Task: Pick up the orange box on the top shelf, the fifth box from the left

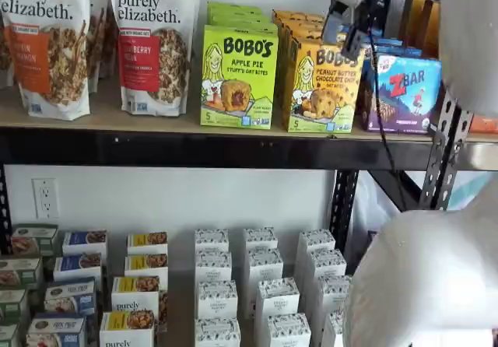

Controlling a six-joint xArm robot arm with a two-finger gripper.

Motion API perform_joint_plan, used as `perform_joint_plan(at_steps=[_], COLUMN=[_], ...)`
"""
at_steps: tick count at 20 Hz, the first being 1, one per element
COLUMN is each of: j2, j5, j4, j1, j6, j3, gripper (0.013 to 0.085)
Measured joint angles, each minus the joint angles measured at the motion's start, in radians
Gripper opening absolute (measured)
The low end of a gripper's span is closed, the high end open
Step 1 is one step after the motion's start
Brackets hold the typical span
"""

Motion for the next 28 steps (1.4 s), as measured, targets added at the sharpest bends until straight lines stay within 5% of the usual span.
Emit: perform_joint_plan(at_steps=[7,14,19,28], j2=[-0.023,-0.101,-0.124,-0.060], j5=[0.022,-0.103,-0.172,-0.163], j4=[-0.008,0.032,0.017,-0.029], j1=[0.008,0.000,0.021,0.033], j6=[0.003,0.001,0.014,0.016], j3=[0.030,0.130,0.159,0.079], gripper=[0.0850,0.0850,0.0850,0.0850])
